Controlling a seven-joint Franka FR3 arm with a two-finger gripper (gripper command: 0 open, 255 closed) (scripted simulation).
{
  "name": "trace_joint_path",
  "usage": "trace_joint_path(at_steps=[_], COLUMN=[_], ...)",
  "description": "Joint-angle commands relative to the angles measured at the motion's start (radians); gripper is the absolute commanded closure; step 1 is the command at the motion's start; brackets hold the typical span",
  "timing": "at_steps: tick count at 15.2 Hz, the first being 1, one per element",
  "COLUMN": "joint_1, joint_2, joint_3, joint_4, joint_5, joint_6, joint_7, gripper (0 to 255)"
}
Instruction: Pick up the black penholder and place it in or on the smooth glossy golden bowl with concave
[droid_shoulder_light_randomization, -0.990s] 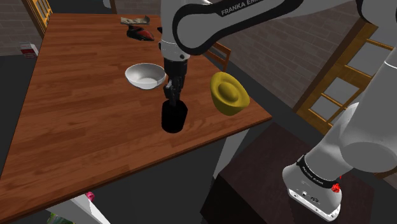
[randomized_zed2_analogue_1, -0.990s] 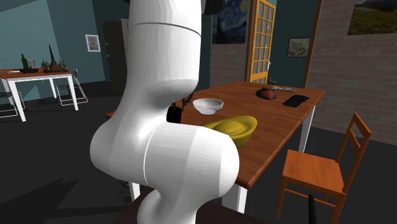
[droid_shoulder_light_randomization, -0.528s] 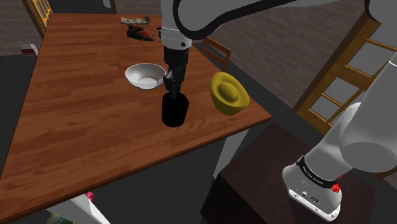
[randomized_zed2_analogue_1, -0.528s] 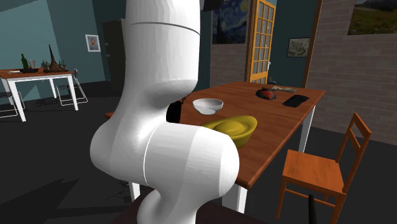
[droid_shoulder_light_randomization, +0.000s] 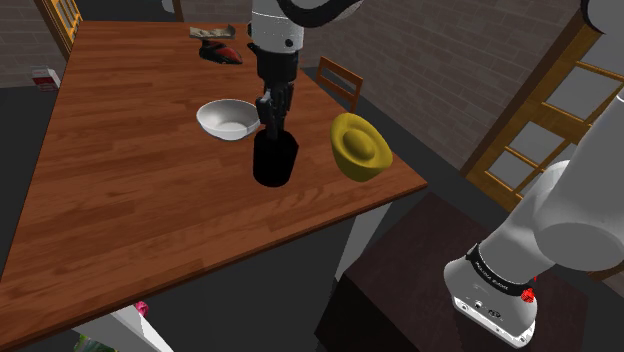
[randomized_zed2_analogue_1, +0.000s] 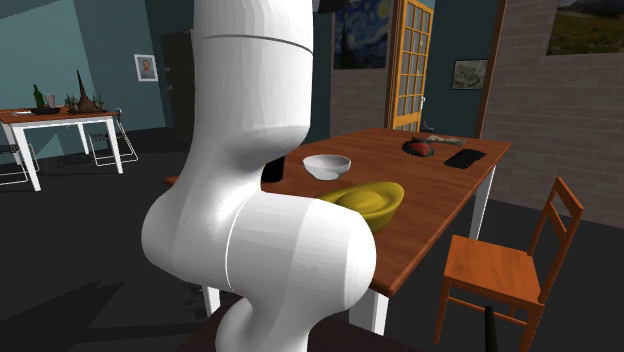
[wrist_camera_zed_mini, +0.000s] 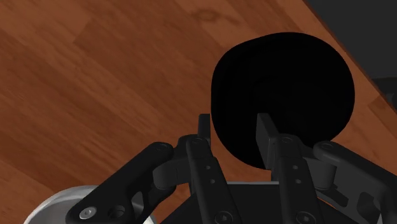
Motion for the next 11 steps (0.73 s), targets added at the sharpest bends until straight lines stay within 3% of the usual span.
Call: trace_joint_path(at_steps=[1,11], joint_1=[0.0,0.0], joint_2=[-0.006,-0.015], joint_3=[0.001,0.002], joint_4=[0.02,0.143], joint_5=[0.002,0.003], joint_6=[-0.025,-0.157], joint_7=[0.001,0.009], gripper=[255,255])
